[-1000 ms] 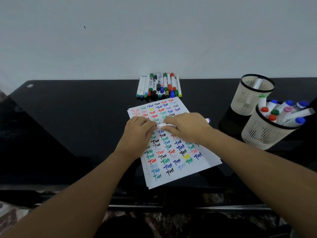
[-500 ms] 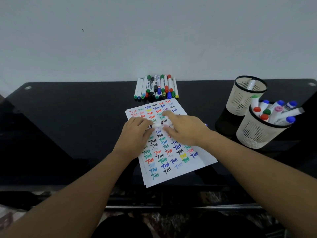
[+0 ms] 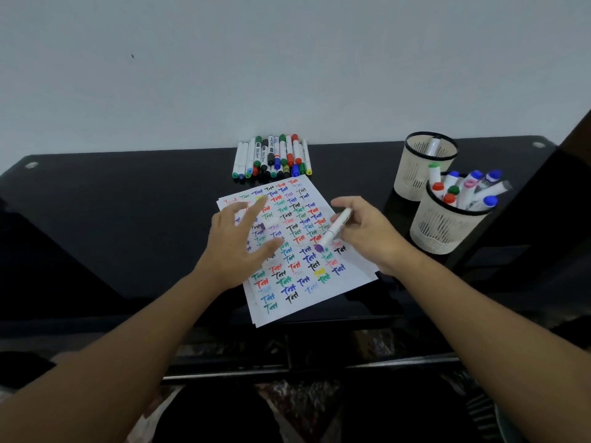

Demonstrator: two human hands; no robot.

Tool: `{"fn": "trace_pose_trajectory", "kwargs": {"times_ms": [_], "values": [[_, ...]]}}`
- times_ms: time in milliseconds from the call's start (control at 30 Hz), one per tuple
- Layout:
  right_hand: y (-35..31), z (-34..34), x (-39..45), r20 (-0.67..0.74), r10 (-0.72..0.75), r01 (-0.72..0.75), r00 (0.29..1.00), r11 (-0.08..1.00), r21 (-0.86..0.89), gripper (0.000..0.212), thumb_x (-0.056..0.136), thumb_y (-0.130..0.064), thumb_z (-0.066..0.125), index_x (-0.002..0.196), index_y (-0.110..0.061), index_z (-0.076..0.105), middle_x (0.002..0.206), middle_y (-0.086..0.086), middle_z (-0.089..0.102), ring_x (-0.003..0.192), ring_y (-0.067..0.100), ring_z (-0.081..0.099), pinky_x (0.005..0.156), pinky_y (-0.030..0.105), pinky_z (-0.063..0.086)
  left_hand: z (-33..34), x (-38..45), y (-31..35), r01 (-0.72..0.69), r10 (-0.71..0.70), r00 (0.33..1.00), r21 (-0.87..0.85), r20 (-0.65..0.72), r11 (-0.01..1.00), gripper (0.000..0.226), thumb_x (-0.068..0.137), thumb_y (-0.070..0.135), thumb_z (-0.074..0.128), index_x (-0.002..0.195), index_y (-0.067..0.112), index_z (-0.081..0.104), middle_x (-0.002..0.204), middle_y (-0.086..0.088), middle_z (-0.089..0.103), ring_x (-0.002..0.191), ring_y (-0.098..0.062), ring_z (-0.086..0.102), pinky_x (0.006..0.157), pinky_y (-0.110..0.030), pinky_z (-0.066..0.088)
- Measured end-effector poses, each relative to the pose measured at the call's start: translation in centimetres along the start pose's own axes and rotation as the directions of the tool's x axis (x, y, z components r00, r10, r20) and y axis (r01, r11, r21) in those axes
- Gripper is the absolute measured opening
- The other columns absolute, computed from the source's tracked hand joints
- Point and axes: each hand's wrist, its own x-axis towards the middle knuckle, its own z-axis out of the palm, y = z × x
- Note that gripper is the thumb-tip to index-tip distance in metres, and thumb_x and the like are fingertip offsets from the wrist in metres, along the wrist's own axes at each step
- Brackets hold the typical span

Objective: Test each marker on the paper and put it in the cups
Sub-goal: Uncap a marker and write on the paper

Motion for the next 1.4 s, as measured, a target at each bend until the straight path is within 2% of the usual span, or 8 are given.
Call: {"fn": "trace_pose_trajectory", "kwargs": {"times_ms": [167, 333, 500, 667, 867, 1000, 1200, 1400], "values": [[0.9, 0.1, -1.9, -0.167, -0.101, 0.100, 0.981, 0.995, -0.012, 0.008, 0.108, -0.022, 0.055, 0.110, -0.029, 0.056, 0.096, 0.000, 0.065, 0.078, 0.011, 0.069, 0.085, 0.041, 0.061, 2.0, -2.3, 1.0, -0.166, 0.137, 0.972, 0.149, 0.190, 0.975, 0.076, 0.083, 0.086, 0.046, 0.151, 0.057, 0.026, 0.155, 0.009, 0.018, 0.147, -0.016, 0.004, 0.121, -0.053, 0.019], [1.1, -0.4, -4.1, -0.203, -0.168, 0.161, 0.965, 0.986, -0.051, 0.029, 0.105, -0.051, 0.052, 0.112, -0.031, 0.072, 0.066, -0.022, 0.062, 0.068, -0.004, 0.058, 0.068, 0.016, 0.048, 2.6, -2.3, 0.4, -0.115, 0.093, 0.982, 0.127, 0.163, 0.985, 0.082, 0.073, 0.098, 0.038, 0.143, 0.056, 0.046, 0.147, 0.012, 0.028, 0.142, -0.015, 0.013, 0.120, -0.050, 0.024], [2.6, -1.5, -5.1, -0.243, -0.207, 0.199, 0.948, 0.978, -0.058, 0.006, 0.101, -0.026, 0.069, 0.102, -0.025, 0.075, 0.089, -0.005, 0.076, 0.085, 0.014, 0.072, 0.082, 0.039, 0.061, 2.6, -1.9, 0.2, -0.035, 0.022, 0.990, 0.095, 0.139, 0.995, 0.079, 0.071, 0.096, 0.039, 0.138, 0.056, 0.052, 0.148, 0.014, 0.034, 0.140, -0.014, 0.015, 0.121, -0.048, 0.022], [3.6, -1.8, -5.8, -0.220, -0.150, 0.149, 0.964, 0.989, -0.025, 0.006, 0.095, -0.026, 0.076, 0.098, -0.021, 0.074, 0.094, -0.010, 0.073, 0.091, 0.008, 0.069, 0.073, 0.026, 0.055, 2.6, -1.9, 0.1, 0.005, -0.016, 0.994, 0.099, 0.111, 0.995, 0.079, 0.072, 0.094, 0.037, 0.138, 0.055, 0.053, 0.152, 0.012, 0.034, 0.141, -0.016, 0.016, 0.122, -0.047, 0.021], [3.8, -1.4, -6.5, -0.226, -0.138, 0.126, 0.964, 0.990, -0.070, 0.014, 0.103, -0.036, 0.063, 0.100, -0.023, 0.067, 0.092, -0.002, 0.071, 0.091, 0.014, 0.066, 0.077, 0.032, 0.054, 2.5, -2.0, 0.4, 0.009, -0.024, 0.991, 0.117, 0.129, 0.993, 0.084, 0.068, 0.099, 0.041, 0.139, 0.054, 0.051, 0.154, 0.014, 0.031, 0.144, -0.015, 0.014, 0.121, -0.049, 0.023], [4.0, -1.4, -6.7, -0.239, -0.158, 0.143, 0.958, 0.986, -0.080, 0.010, 0.100, -0.030, 0.068, 0.104, -0.021, 0.067, 0.098, -0.009, 0.069, 0.091, -0.004, 0.063, 0.070, 0.014, 0.051, 2.4, -2.1, 0.5, 0.015, -0.030, 0.990, 0.110, 0.136, 0.994, 0.091, 0.065, 0.100, 0.042, 0.140, 0.050, 0.053, 0.152, 0.013, 0.031, 0.144, -0.013, 0.013, 0.121, -0.048, 0.023], [4.5, -1.4, -6.1, -0.191, -0.118, 0.085, 0.974, 0.982, -0.170, 0.008, 0.103, -0.036, 0.063, 0.102, -0.029, 0.064, 0.097, -0.010, 0.068, 0.090, 0.010, 0.063, 0.080, 0.037, 0.055, 2.4, -2.1, 0.6, 0.020, -0.040, 0.988, 0.133, 0.149, 0.991, 0.093, 0.065, 0.102, 0.039, 0.142, 0.050, 0.051, 0.153, 0.013, 0.030, 0.144, -0.014, 0.014, 0.122, -0.048, 0.023], [4.4, -1.3, -6.1, -0.168, -0.108, 0.075, 0.980, 0.979, -0.190, 0.007, 0.103, -0.037, 0.063, 0.100, -0.030, 0.065, 0.099, -0.010, 0.069, 0.094, 0.012, 0.064, 0.084, 0.042, 0.056, 2.3, -2.2, 0.8, 0.013, -0.033, 0.989, 0.140, 0.143, 0.990, 0.097, 0.062, 0.103, 0.036, 0.141, 0.050, 0.052, 0.153, 0.012, 0.031, 0.143, -0.015, 0.016, 0.121, -0.047, 0.023]]}}
